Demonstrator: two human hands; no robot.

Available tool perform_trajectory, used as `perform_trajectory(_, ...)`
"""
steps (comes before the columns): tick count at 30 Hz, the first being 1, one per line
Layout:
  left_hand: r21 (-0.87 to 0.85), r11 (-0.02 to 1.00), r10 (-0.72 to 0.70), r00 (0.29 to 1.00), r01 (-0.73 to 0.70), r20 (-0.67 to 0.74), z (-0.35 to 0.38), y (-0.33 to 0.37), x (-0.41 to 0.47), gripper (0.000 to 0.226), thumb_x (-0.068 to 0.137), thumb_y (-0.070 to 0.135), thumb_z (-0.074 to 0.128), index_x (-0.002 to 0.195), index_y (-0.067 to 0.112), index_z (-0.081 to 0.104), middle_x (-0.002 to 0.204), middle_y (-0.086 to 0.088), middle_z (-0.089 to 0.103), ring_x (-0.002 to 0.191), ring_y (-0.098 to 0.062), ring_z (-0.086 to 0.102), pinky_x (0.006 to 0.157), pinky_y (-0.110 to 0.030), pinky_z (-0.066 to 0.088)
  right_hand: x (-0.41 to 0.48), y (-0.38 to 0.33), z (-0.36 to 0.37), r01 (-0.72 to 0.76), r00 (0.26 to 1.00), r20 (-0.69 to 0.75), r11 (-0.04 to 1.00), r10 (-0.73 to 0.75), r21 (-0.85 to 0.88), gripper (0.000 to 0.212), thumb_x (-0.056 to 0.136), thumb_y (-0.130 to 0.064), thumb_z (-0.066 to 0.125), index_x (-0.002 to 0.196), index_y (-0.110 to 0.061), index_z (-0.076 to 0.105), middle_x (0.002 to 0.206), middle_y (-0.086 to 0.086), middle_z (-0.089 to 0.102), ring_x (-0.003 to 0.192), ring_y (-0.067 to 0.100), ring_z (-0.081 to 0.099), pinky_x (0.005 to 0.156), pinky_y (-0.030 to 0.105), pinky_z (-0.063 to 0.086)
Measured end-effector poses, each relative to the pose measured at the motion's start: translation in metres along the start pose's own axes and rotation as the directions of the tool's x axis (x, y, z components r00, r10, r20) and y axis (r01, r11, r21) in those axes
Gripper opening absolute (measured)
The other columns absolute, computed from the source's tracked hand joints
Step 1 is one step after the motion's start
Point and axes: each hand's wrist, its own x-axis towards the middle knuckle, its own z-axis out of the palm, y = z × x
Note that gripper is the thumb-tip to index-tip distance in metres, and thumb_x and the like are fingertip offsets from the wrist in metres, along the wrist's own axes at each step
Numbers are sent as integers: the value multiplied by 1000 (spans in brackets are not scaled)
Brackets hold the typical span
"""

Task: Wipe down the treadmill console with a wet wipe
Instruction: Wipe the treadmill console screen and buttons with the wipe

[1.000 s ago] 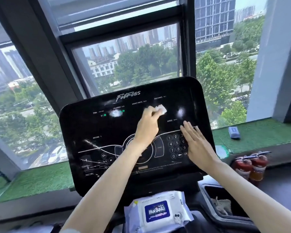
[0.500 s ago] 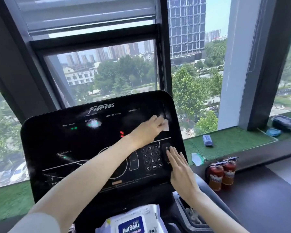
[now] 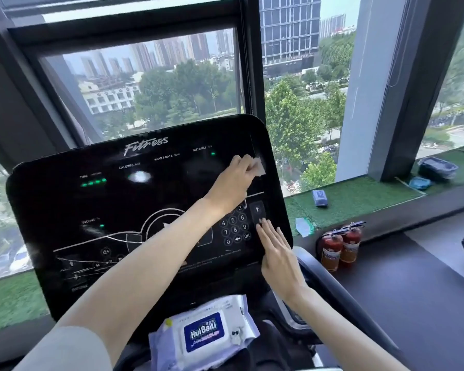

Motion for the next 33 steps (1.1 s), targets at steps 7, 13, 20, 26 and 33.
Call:
perform_trajectory(7,-10,995,99,993,-99,64,17,18,-29,57,71,-20,50,125,0,50,106,-10,47,93,-23,39,60,-26,41,-5,-9,2,-7,1000,-5,1000,7,-16,74,65,18,46,137,4,39,145,19,37,137,27,31,113,41,24)
perform_trajectory(13,-2,940,335,919,-342,206,19,17,-62,52,64,-20,56,111,1,56,101,-11,51,89,-23,45,62,-27,49,-23,-13,6,-56,998,3,996,56,-71,73,64,18,49,135,5,42,143,21,40,136,29,34,113,40,24)
perform_trajectory(20,-158,982,-118,989,104,-85,20,-2,-65,53,71,-19,55,119,4,59,99,-10,50,89,-23,44,69,-36,53,-41,-14,13,-87,994,52,989,94,-117,73,59,19,53,131,7,47,139,23,45,131,31,41,110,44,27)
perform_trajectory(26,-31,958,286,947,-285,148,20,6,-87,54,62,-20,57,112,3,57,96,-10,51,87,-24,48,61,-34,53,-46,-16,15,-72,992,92,989,84,-126,68,60,17,54,128,7,50,135,23,49,128,32,45,108,45,30)
perform_trajectory(33,-144,984,-119,990,108,-70,25,3,-78,45,81,-6,46,122,8,56,104,-8,50,93,-11,37,73,-31,50,-48,-12,12,-43,990,128,985,64,-164,70,57,16,60,126,6,53,132,22,52,124,30,49,106,45,33)
